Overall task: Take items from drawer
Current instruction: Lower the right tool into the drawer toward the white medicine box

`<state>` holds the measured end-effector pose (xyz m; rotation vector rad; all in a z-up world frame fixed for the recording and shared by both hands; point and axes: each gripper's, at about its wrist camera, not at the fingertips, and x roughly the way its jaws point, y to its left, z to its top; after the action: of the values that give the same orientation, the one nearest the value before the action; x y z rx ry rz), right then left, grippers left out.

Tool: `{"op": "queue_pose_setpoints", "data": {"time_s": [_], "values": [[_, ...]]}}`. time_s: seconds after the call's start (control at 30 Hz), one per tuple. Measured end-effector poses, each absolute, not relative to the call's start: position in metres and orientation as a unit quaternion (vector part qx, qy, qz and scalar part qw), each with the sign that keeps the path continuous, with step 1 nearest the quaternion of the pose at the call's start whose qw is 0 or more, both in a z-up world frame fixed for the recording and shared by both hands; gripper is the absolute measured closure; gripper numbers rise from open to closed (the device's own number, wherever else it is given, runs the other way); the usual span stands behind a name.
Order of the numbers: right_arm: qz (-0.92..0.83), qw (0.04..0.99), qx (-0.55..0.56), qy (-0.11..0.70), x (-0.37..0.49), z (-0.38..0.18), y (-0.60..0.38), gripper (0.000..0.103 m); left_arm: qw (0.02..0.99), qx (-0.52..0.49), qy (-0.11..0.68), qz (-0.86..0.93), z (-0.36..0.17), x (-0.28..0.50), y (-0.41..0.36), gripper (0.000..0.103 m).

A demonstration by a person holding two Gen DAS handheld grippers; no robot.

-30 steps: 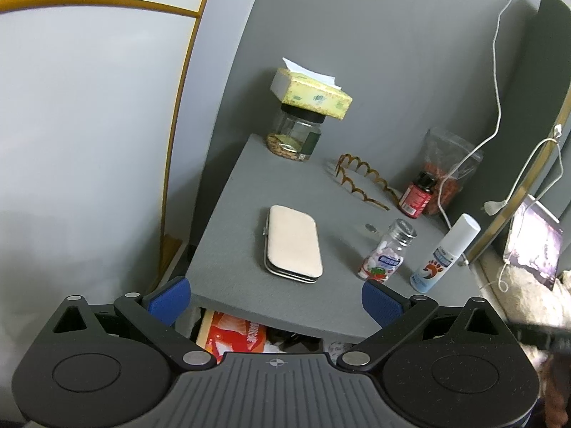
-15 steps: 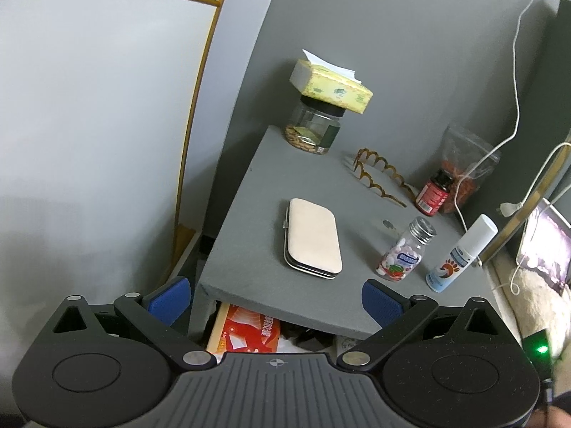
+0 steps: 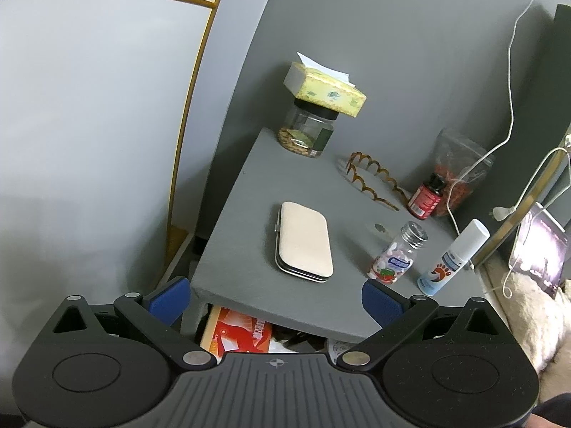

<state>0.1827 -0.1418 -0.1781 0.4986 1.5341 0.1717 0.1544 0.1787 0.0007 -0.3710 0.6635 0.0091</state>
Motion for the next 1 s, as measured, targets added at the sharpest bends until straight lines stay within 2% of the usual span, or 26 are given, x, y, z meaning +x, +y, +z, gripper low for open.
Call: {"op": "queue_pose_setpoints", "data": {"time_s": [0.03, 0.07, 0.1, 0.17, 0.2, 0.23, 0.33, 0.5, 0.57, 0.63, 0.67, 0.7, 0.8, 1.0], "values": [[0.080, 0.692, 0.213, 0.685, 0.184, -0.178, -0.138, 0.034, 0.929, -0.181, 0.324, 0.004, 0.001, 0.154, 0.179, 0.002], [0.084, 0.694, 0.204, 0.685, 0.185, -0.178, -0.135, 0.043, 0.929, -0.182, 0.324, 0.003, 0.001, 0.155, 0.178, 0.002], [0.088, 0.697, 0.194, 0.684, 0.186, -0.177, -0.132, 0.062, 0.928, -0.182, 0.324, 0.002, 0.001, 0.155, 0.179, 0.002], [0.092, 0.707, 0.180, 0.678, 0.187, -0.175, -0.130, 0.087, 0.928, -0.184, 0.325, 0.002, 0.000, 0.155, 0.179, 0.002], [0.098, 0.708, 0.185, 0.674, 0.186, -0.174, -0.131, 0.094, 0.927, -0.185, 0.325, 0.002, 0.000, 0.155, 0.180, 0.002], [0.104, 0.709, 0.191, 0.671, 0.185, -0.172, -0.133, 0.097, 0.927, -0.186, 0.325, 0.002, 0.000, 0.154, 0.180, 0.002], [0.116, 0.703, 0.209, 0.669, 0.182, -0.175, -0.137, 0.099, 0.927, -0.191, 0.324, 0.002, 0.000, 0.154, 0.181, 0.002], [0.112, 0.702, 0.215, 0.670, 0.182, -0.181, -0.140, 0.077, 0.927, -0.191, 0.323, -0.004, 0.001, 0.155, 0.179, 0.002], [0.117, 0.698, 0.211, 0.674, 0.182, -0.184, -0.136, 0.075, 0.927, -0.189, 0.323, -0.005, 0.001, 0.155, 0.178, 0.002], [0.127, 0.697, 0.200, 0.677, 0.182, -0.185, -0.130, 0.077, 0.927, -0.190, 0.323, -0.005, 0.001, 0.155, 0.179, 0.002], [0.132, 0.697, 0.197, 0.677, 0.182, -0.185, -0.127, 0.083, 0.927, -0.190, 0.323, -0.005, 0.001, 0.155, 0.179, 0.002], [0.136, 0.698, 0.193, 0.676, 0.182, -0.185, -0.125, 0.096, 0.927, -0.191, 0.323, -0.004, 0.000, 0.155, 0.179, 0.002], [0.152, 0.700, 0.200, 0.669, 0.182, -0.183, -0.120, 0.100, 0.927, -0.192, 0.324, -0.003, 0.000, 0.155, 0.180, 0.002], [0.174, 0.709, 0.223, 0.646, 0.179, -0.166, -0.121, 0.103, 0.927, -0.193, 0.323, -0.004, -0.001, 0.155, 0.180, 0.002]]}}
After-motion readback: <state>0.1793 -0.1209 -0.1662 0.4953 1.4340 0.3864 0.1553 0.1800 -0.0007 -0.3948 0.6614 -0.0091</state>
